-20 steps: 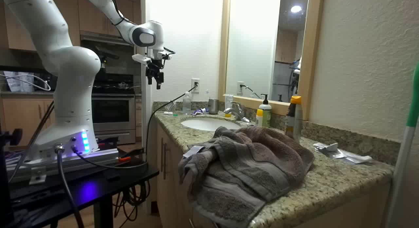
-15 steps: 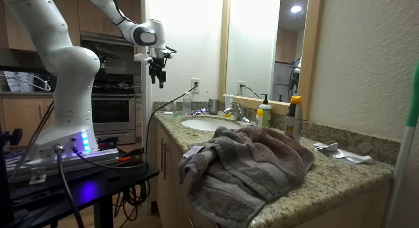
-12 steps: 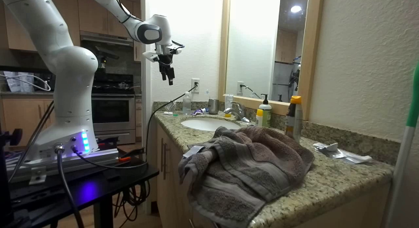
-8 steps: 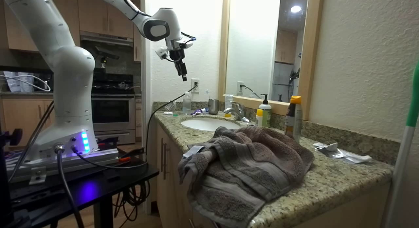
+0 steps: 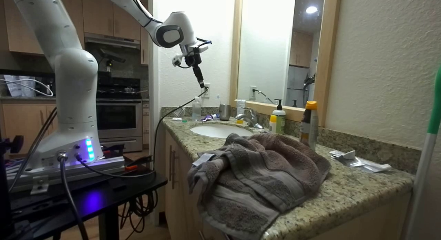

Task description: Move the white bottle with the yellow lid forward

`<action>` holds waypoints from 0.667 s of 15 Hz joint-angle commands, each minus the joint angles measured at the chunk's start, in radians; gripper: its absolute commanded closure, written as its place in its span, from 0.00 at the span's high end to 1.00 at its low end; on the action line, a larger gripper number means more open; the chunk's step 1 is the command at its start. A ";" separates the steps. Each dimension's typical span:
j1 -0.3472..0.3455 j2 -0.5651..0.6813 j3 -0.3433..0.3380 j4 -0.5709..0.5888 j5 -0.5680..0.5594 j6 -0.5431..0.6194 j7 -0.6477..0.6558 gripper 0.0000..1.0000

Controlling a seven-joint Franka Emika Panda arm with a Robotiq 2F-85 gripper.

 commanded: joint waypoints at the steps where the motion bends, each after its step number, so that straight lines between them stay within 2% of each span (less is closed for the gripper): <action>1: -0.068 0.232 0.001 0.144 -0.006 0.140 0.113 1.00; 6: -0.144 0.418 -0.054 0.340 -0.059 0.228 0.317 1.00; 9: -0.141 0.412 -0.098 0.369 -0.155 0.179 0.554 1.00; 10: -0.142 0.414 -0.089 0.349 -0.118 0.212 0.441 1.00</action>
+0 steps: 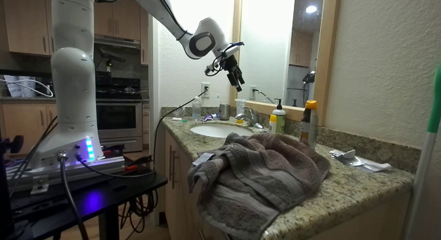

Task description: Move the white bottle with the yellow lid forward

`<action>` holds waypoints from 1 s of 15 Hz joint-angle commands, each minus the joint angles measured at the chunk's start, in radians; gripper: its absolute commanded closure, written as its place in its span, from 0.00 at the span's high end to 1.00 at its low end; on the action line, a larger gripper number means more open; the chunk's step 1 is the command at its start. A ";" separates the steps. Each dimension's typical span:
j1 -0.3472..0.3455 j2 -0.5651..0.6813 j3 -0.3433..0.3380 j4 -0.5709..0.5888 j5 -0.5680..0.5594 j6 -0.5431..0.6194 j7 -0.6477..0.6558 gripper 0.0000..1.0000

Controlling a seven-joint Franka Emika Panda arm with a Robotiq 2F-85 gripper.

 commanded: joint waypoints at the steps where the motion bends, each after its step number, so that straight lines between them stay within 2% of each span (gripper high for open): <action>1: 0.000 0.002 -0.008 0.008 -0.017 -0.002 0.050 1.00; 3: 0.003 0.017 -0.016 0.017 -0.056 -0.007 0.106 1.00; 4: -0.001 0.057 -0.044 0.066 -0.129 -0.069 0.223 1.00; 5: -0.008 0.091 -0.059 0.113 -0.141 -0.108 0.280 1.00; 9: -0.020 0.202 -0.134 0.314 -0.079 -0.291 0.388 1.00; 12: -0.014 0.261 -0.187 0.440 -0.096 -0.427 0.531 1.00; 13: -0.014 0.205 -0.169 0.351 -0.097 -0.353 0.460 1.00; 15: -0.018 0.235 -0.180 0.406 -0.099 -0.396 0.505 1.00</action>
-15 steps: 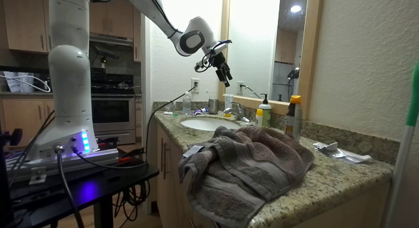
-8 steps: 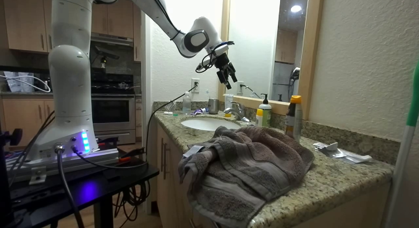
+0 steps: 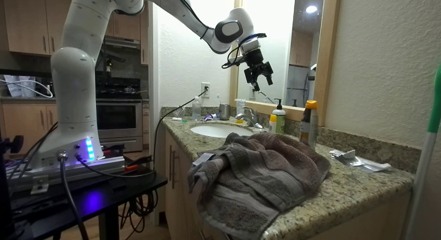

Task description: Move the white bottle with the yellow lid forward

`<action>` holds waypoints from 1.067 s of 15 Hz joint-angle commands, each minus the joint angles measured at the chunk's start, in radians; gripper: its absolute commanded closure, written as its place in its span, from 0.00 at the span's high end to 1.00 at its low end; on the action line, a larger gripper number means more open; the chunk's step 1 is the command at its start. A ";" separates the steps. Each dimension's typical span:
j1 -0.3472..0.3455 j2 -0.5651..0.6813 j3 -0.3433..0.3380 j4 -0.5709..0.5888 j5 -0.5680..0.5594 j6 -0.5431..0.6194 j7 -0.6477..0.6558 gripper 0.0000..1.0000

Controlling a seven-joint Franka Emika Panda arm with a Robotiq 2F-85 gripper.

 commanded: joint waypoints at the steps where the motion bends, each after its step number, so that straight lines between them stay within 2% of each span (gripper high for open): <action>1: -0.005 0.009 0.004 0.012 0.000 -0.003 0.006 1.00; 3: -0.011 0.050 0.004 0.050 0.021 -0.061 0.038 1.00; 5: -0.015 0.110 -0.014 0.101 0.023 -0.109 0.139 1.00; 9: -0.045 0.195 -0.013 0.157 0.081 -0.126 0.295 1.00; 12: -0.073 0.230 0.014 0.160 0.150 -0.075 0.318 1.00; 13: -0.053 0.204 -0.002 0.134 0.110 -0.085 0.306 1.00; 16: -0.059 0.226 0.002 0.147 0.130 -0.082 0.315 1.00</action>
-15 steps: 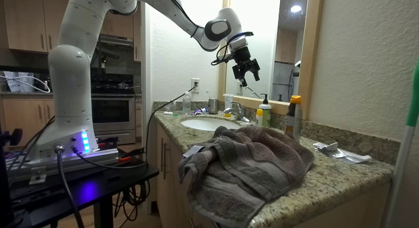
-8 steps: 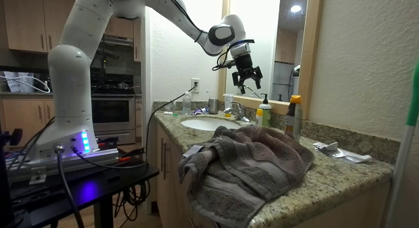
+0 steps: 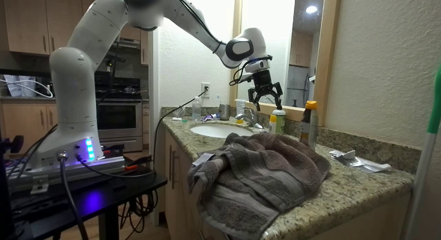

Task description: Move the white bottle with the yellow lid forward

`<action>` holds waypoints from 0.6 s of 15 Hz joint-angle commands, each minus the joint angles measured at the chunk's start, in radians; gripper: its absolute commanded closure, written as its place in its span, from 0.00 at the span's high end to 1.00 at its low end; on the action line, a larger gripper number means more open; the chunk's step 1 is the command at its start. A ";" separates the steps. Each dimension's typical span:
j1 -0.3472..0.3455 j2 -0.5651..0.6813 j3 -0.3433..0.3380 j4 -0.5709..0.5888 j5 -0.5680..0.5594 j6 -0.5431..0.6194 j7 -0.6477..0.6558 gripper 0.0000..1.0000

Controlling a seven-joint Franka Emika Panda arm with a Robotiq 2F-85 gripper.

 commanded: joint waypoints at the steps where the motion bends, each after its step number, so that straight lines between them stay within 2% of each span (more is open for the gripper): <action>1: 0.002 0.029 -0.008 0.025 -0.027 0.009 0.040 1.00; 4: 0.000 0.087 -0.020 0.072 -0.064 0.027 0.095 1.00; 8: -0.030 0.142 0.014 0.142 -0.039 -0.010 0.074 1.00; 9: -0.009 0.106 -0.002 0.091 -0.055 0.005 0.084 1.00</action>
